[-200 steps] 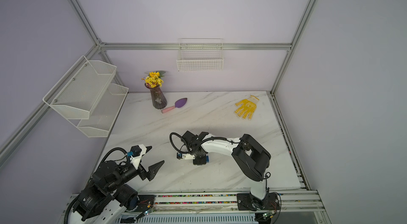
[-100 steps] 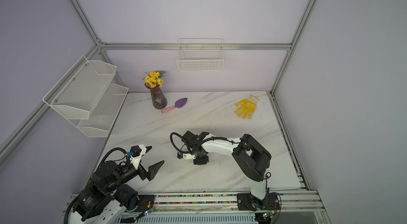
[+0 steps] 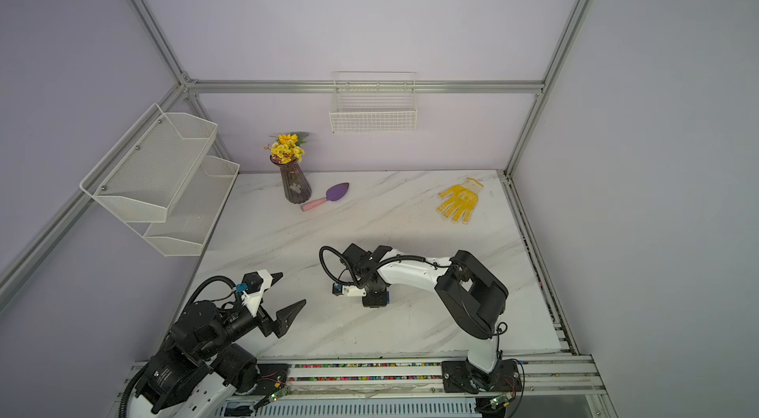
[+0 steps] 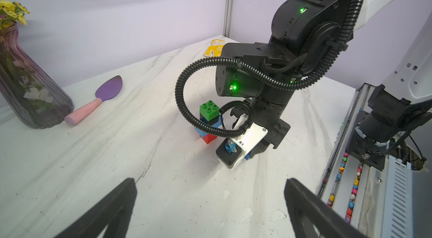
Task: Assemble the letter f with lego
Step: Pick up the lego brick from the center of the board.
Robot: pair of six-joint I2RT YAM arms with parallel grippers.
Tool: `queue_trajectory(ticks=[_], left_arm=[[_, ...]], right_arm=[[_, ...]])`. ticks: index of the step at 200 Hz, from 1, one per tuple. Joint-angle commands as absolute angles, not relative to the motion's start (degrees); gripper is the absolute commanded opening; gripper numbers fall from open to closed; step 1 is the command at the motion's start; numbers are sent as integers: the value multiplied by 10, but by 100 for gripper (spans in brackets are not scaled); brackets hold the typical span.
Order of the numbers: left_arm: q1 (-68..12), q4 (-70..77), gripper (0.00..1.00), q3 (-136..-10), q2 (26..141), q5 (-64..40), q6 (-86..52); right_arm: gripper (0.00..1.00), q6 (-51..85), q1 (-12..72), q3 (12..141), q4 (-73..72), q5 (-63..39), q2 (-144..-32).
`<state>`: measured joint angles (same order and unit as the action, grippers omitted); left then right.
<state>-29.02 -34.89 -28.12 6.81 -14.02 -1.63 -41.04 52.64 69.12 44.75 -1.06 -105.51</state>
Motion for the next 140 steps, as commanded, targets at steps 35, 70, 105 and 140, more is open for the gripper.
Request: queue_trajectory(ticks=[35,70,105,140], left_arm=[[-293,-334,100,-274,64,-135,3],[-293,-334,100,-274,63,-134,2],[-293,-334,100,-274,63,-135,2],[-293,-334,100,-274,64,-135,2]], right_arm=[[7,-407,516,735,493,-37,-1018],[7,-409,514,810,557,-37,-988],[7,-433,492,890,599,-43,-983],[7,-452,454,954,616,-58,-1024]])
